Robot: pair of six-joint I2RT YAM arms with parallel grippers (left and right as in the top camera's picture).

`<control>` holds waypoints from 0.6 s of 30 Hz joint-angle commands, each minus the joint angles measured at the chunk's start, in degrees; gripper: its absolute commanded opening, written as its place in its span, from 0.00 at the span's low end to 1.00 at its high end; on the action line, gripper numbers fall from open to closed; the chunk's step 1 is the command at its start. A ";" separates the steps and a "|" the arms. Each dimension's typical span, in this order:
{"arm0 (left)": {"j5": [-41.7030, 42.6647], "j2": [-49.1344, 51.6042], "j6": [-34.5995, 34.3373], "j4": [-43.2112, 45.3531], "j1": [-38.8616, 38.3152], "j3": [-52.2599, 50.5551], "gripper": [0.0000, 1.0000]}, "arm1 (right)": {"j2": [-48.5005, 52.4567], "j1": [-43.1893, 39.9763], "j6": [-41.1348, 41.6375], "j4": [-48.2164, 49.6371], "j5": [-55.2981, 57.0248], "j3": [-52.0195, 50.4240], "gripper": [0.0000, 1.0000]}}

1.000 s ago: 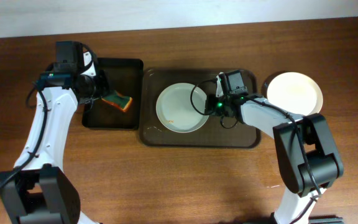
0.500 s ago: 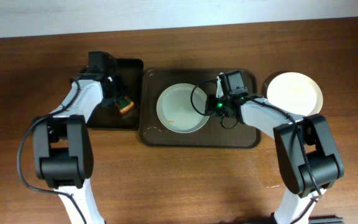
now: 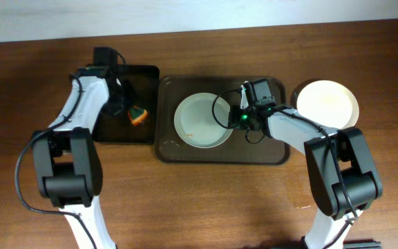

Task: Clean dirty plates on tray and stack at the side
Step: 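Scrub the plate again with the sponge in the left gripper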

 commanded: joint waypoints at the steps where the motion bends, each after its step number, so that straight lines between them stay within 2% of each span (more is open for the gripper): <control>1: 13.55 -0.72 4.22 -0.15 3.98 2.82 0.00 | 0.15 0.31 0.22 -1.11 2.01 -1.53 0.04; 5: 23.78 -0.70 9.77 -0.20 7.93 2.82 0.00 | 0.15 0.31 0.22 -1.09 2.01 -1.53 0.04; 6: 26.82 -0.70 12.35 -0.22 8.39 2.82 0.00 | 0.15 0.31 0.22 -1.07 2.01 -1.53 0.04; 7: 34.64 -0.70 18.49 -0.22 8.59 2.82 0.00 | 0.15 0.31 0.22 -1.07 2.05 -1.53 0.04; 8: 38.69 -0.72 21.68 -0.22 8.59 2.82 0.00 | 0.15 0.31 0.22 -1.07 2.05 -1.51 0.04; 9: 39.71 -0.72 22.21 -0.48 8.28 2.82 0.00 | 0.04 0.31 0.26 -1.36 2.51 -1.42 0.04; 12: 39.10 -1.01 23.23 -1.01 6.58 2.82 0.00 | -1.44 0.68 3.37 -3.06 6.05 -1.31 0.04; 14: 30.12 -1.77 23.43 -1.05 3.56 2.82 0.00 | -3.96 2.93 4.83 -3.72 11.93 -1.31 0.04; 15: 25.20 -1.77 23.43 -1.18 2.32 2.82 0.00 | -5.14 5.07 5.05 -3.74 16.48 -1.31 0.04; 16: 18.73 -1.77 23.41 -1.22 -0.22 2.82 0.00 | -6.49 10.82 6.73 -4.09 29.83 -1.31 0.04; 18: 16.83 -1.77 23.41 -1.16 -1.46 2.82 0.00 | -6.54 14.64 6.78 -3.93 37.03 -1.31 0.04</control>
